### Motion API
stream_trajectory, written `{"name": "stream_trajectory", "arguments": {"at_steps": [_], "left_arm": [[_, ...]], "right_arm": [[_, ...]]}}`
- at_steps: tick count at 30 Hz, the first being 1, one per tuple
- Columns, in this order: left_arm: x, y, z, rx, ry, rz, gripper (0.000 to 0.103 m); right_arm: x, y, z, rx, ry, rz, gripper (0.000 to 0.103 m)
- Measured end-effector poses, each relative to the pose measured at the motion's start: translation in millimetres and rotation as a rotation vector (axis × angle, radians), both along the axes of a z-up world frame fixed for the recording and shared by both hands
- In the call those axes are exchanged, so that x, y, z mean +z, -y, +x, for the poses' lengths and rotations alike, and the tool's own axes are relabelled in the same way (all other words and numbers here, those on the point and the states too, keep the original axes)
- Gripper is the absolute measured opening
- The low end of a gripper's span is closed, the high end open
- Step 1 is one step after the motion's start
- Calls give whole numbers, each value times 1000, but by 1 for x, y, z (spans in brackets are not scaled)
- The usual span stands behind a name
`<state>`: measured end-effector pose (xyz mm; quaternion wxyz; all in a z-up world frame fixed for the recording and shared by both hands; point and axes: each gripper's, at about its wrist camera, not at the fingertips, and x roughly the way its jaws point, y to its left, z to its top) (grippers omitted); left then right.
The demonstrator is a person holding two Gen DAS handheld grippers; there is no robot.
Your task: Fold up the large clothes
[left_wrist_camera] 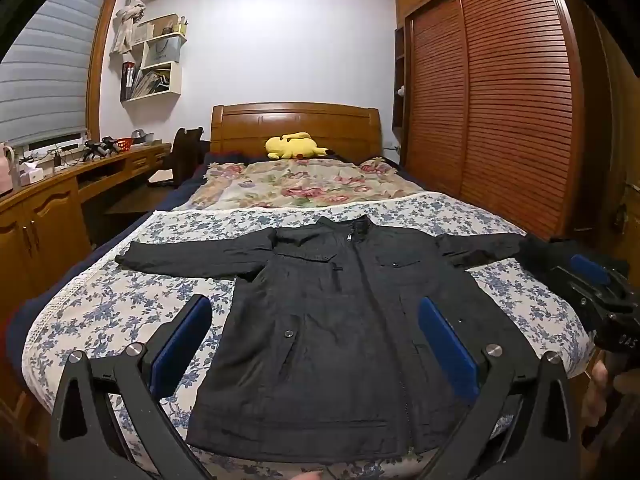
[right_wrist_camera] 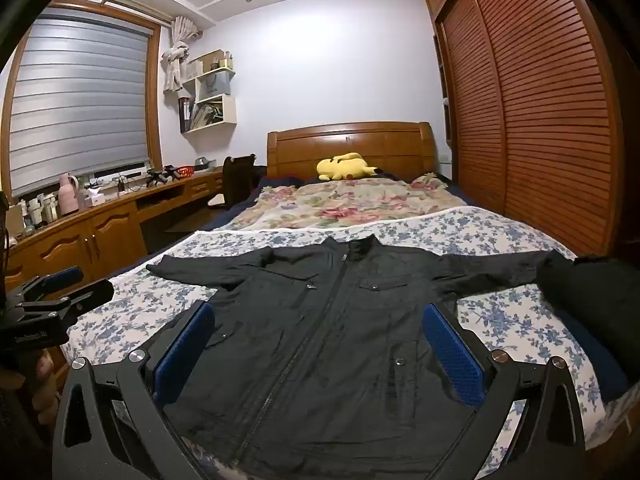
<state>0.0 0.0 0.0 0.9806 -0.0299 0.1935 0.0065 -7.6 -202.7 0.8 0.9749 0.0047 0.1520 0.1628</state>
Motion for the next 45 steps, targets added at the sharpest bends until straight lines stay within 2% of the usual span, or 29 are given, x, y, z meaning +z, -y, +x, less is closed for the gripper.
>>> {"name": "stream_trajectory", "arguments": {"at_steps": [45], "left_arm": [[6, -9, -7, 4, -4, 6, 103]], "right_arm": [[0, 2, 0, 22, -3, 8, 103]]}}
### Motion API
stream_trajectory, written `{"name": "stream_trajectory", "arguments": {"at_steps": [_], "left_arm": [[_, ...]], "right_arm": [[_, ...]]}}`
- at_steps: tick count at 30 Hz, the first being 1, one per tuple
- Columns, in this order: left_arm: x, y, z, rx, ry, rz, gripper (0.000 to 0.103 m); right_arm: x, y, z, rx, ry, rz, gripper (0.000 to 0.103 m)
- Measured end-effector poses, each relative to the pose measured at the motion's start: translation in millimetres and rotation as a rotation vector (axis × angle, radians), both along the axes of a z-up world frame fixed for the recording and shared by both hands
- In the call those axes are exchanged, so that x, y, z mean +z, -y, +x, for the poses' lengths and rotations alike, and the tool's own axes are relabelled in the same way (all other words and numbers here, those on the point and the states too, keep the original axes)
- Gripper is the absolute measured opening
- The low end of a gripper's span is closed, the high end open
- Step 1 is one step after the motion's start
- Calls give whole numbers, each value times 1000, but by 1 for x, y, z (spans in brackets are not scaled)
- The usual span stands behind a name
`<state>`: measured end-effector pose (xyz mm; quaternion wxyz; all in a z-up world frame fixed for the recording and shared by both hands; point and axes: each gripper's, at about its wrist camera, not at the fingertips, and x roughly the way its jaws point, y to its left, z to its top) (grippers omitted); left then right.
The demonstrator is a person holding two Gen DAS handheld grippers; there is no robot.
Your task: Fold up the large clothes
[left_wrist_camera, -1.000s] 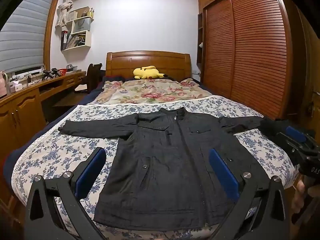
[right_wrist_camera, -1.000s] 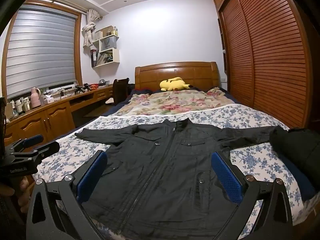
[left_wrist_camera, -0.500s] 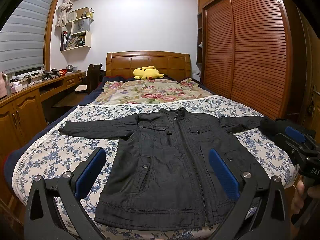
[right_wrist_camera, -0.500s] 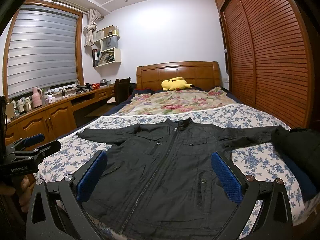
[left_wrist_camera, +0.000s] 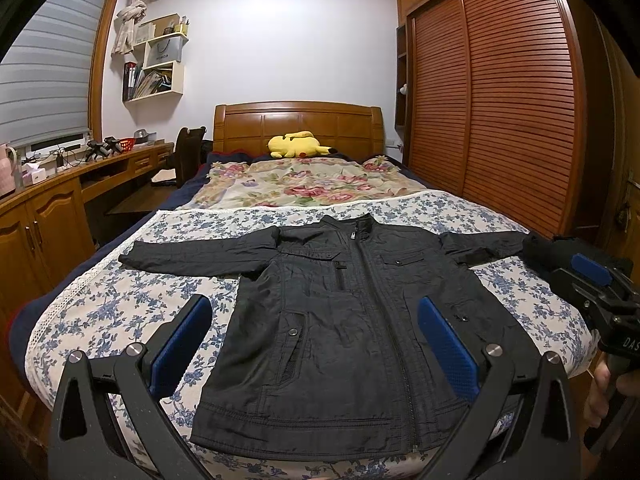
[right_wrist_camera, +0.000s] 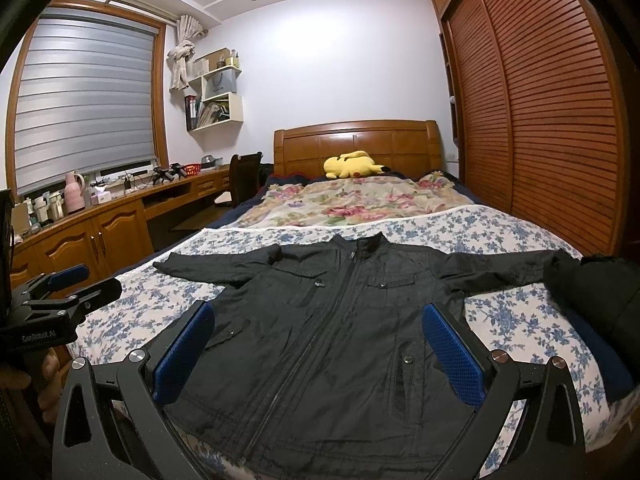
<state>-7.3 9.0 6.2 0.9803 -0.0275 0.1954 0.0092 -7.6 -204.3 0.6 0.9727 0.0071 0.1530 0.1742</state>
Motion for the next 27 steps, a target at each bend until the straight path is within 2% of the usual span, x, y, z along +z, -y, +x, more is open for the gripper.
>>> {"name": "stream_trajectory", "arguments": {"at_steps": [27], "left_arm": [[-2, 5, 0, -6, 4, 12, 103]], "right_arm": [[1, 3, -3, 8, 9, 19, 103]]}}
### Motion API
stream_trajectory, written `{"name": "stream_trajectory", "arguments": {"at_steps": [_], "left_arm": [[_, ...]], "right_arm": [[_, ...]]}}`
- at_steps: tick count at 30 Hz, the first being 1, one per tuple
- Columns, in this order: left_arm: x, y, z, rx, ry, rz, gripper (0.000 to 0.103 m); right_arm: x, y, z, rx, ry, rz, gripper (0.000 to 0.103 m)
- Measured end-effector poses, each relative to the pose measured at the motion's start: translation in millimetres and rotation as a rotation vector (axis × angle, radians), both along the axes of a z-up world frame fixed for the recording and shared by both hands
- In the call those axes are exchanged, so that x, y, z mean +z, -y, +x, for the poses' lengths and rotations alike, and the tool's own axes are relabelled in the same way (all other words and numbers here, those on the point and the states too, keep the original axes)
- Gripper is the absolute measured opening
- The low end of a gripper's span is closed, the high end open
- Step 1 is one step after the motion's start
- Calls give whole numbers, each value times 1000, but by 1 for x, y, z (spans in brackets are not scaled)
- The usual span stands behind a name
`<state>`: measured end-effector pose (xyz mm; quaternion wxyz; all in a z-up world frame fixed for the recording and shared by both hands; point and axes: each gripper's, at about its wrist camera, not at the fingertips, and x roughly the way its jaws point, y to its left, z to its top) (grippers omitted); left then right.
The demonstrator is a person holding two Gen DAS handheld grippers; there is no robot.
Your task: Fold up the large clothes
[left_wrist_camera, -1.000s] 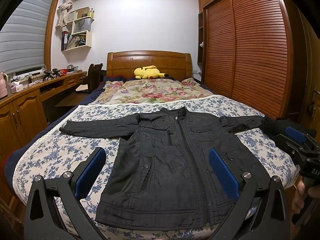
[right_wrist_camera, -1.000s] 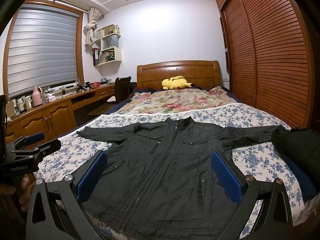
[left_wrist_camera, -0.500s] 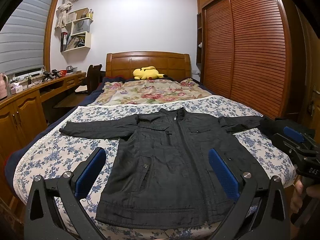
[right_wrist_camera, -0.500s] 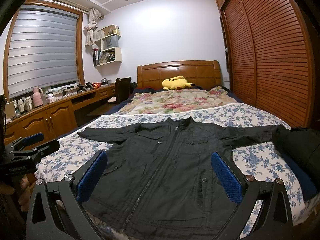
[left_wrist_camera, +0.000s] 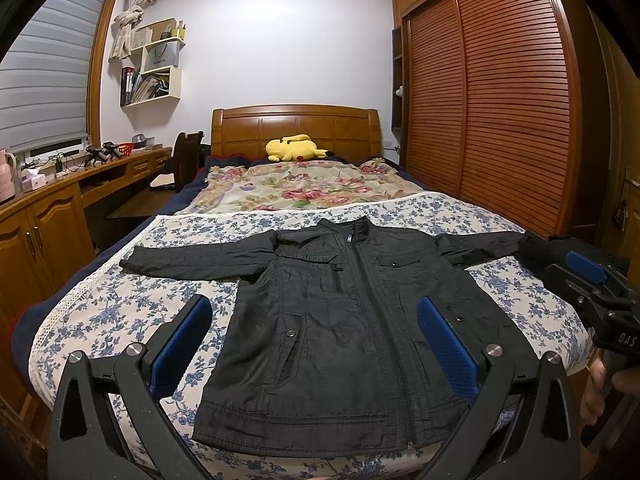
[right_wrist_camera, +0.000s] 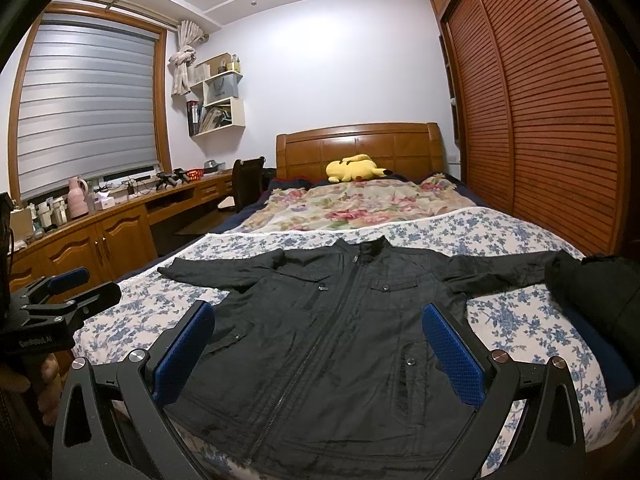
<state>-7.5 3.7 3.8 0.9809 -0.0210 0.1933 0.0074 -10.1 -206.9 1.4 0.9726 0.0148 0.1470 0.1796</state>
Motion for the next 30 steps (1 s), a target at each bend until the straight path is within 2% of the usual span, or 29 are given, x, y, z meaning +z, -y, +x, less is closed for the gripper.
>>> {"name": "stream_trajectory", "arguments": {"at_steps": [16, 30], "left_arm": [[-1, 0, -1, 0, -7, -2, 103], [-34, -28, 25, 48, -82, -10, 103]], "right_arm": [[-1, 1, 0, 5, -6, 2, 103], [-14, -18, 35, 45, -62, -13, 103]]}}
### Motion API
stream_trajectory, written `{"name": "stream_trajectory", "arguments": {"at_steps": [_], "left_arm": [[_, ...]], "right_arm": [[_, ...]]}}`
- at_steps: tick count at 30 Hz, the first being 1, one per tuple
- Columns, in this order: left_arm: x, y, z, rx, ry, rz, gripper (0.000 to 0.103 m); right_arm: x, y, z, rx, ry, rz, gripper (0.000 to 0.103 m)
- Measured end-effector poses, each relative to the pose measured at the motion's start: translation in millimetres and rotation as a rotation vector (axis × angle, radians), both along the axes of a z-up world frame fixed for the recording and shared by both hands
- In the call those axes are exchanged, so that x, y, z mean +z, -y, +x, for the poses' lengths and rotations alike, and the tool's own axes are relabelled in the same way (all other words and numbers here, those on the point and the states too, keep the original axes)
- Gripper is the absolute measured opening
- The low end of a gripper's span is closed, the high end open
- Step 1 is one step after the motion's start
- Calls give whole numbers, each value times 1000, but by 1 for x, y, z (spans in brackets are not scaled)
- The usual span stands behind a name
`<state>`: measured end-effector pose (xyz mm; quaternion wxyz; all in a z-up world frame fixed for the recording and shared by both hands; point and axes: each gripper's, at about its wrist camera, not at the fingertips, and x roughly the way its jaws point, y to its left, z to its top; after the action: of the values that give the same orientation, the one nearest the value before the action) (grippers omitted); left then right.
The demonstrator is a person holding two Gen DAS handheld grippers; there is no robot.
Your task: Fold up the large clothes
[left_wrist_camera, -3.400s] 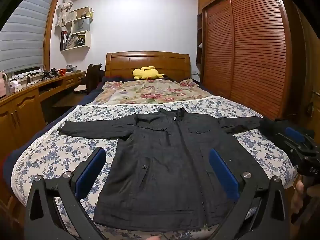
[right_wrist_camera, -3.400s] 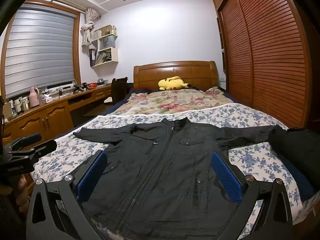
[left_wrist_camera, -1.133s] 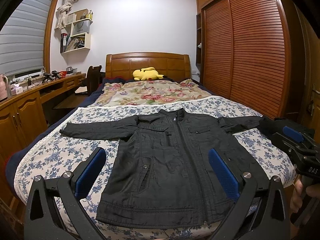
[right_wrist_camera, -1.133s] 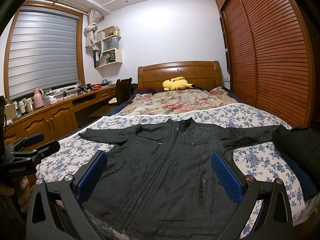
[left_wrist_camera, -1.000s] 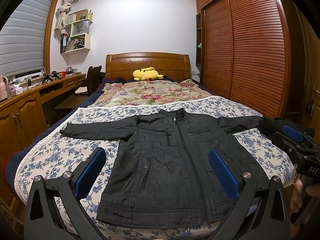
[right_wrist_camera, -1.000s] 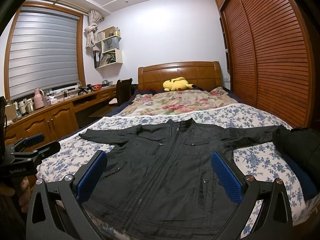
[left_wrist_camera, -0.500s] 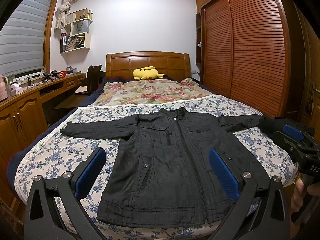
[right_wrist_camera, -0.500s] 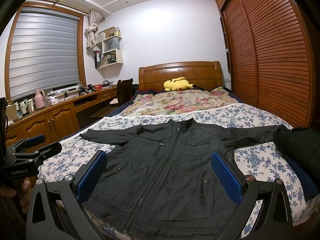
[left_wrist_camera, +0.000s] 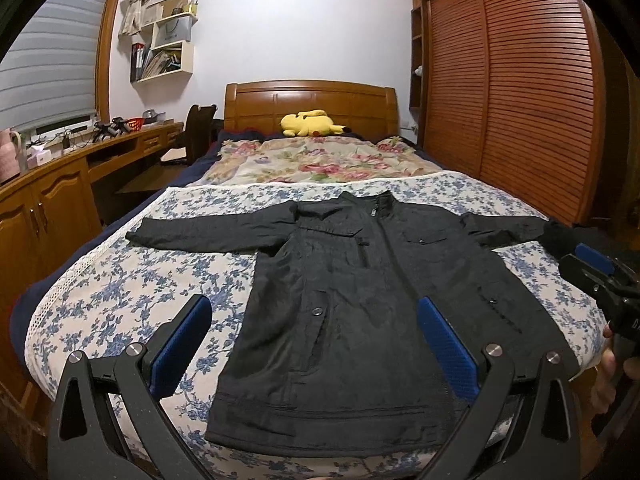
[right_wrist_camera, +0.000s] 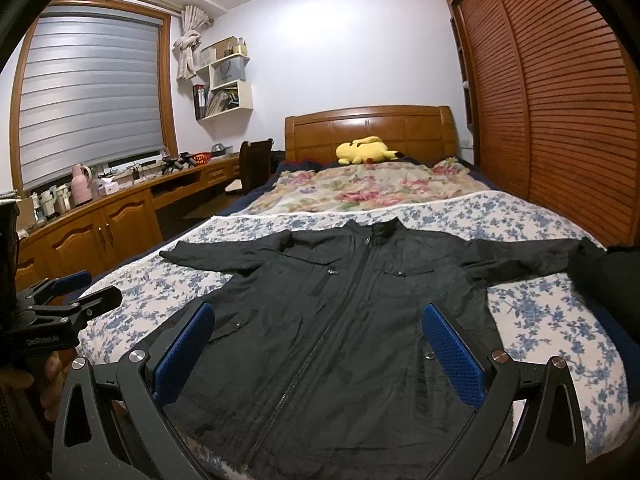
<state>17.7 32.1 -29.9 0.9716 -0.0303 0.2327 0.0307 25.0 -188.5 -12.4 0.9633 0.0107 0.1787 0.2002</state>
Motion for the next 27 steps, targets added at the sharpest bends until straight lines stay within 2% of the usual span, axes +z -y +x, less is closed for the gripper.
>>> {"name": "stream_trajectory", "arguments": {"at_steps": [10, 16, 27], "left_arm": [[-18, -21, 20, 35, -60, 26, 103], [-20, -34, 27, 68, -56, 37, 103], [-30, -76, 49, 75, -52, 4, 103]], "right_arm": [[-7, -19, 38, 42, -28, -10, 103], [-10, -27, 61, 86, -58, -9, 103], [-16, -46, 86, 115, -112, -102, 103]]}}
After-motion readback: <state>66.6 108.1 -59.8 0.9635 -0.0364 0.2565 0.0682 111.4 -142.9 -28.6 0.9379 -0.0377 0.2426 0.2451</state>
